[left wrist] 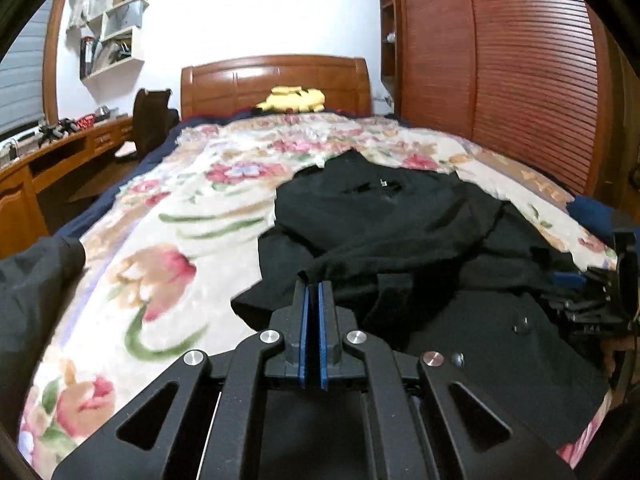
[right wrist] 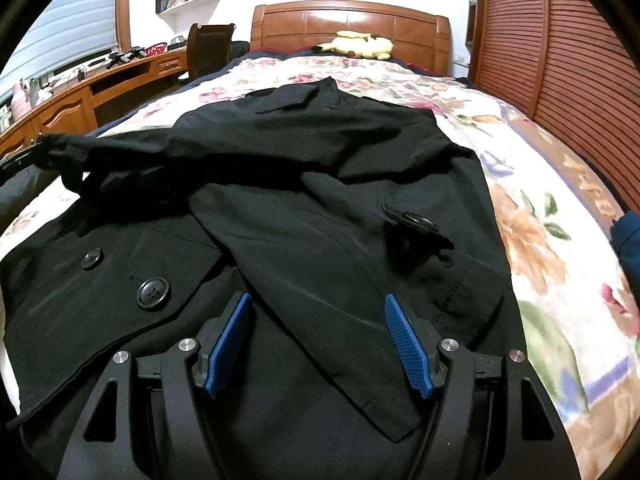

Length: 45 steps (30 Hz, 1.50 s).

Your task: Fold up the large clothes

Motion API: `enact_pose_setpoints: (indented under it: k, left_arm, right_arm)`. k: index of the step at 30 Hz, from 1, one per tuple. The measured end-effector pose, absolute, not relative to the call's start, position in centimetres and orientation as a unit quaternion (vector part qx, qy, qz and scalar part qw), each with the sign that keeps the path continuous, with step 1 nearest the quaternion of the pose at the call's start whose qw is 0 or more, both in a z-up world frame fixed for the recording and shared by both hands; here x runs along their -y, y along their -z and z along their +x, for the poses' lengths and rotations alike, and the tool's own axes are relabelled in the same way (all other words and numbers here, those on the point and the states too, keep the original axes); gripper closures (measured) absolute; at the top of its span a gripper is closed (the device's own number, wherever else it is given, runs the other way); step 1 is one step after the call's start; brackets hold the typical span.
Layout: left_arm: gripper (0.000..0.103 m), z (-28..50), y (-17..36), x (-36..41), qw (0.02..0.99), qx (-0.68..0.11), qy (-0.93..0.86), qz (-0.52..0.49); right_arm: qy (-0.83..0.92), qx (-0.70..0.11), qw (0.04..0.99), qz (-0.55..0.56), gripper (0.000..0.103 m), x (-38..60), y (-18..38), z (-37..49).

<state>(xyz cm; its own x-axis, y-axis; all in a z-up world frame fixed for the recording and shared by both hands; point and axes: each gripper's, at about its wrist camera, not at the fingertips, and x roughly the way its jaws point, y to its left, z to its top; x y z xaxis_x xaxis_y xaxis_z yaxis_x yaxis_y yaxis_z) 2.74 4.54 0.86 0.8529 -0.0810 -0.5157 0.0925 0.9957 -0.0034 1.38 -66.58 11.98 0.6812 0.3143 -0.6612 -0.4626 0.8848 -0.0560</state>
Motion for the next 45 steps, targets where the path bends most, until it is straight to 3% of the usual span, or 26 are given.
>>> enact_pose_setpoints:
  k: [7,22,23,26,28,30,38,45]
  left_arm:
    - [0.098,1.3,0.0,-2.1,0.954,-0.284,0.075,0.057]
    - [0.095,-1.4,-1.2,-1.8,0.957,-0.264,0.115,0.045]
    - [0.089,-1.5,-1.3,-1.9,0.957,-0.263,0.117,0.043]
    - [0.058,-1.7,-1.4,-2.4,0.958,-0.259,0.118,0.031]
    - [0.048,-1.3,-1.3,-2.6,0.958,-0.262,0.116,0.028]
    - [0.026,-1.0,-0.9,-2.6,0.957,-0.266,0.109,0.029]
    - [0.022,0.2,-3.0,-5.4,0.969,-0.233,0.074,-0.017]
    - [0.022,4.8,-3.5,-6.5,0.961,-0.27,0.056,-0.004]
  right_arm:
    - [-0.212,-0.34,0.909,-0.115,0.032,66.4,-12.0,1.5]
    - [-0.212,-0.342,0.908,-0.117,0.032,66.4,-12.0,1.6]
    - [-0.212,-0.341,0.908,-0.117,0.032,66.4,-12.0,1.6]
    - [-0.212,-0.341,0.908,-0.117,0.032,66.4,-11.9,1.6]
    - [-0.212,-0.341,0.908,-0.118,0.032,66.4,-11.9,1.6]
    - [-0.212,-0.341,0.908,-0.118,0.032,66.4,-11.9,1.7]
    - [-0.211,-0.341,0.908,-0.119,0.032,66.3,-11.9,1.7]
    - [-0.212,-0.341,0.908,-0.122,0.032,66.3,-11.9,1.7]
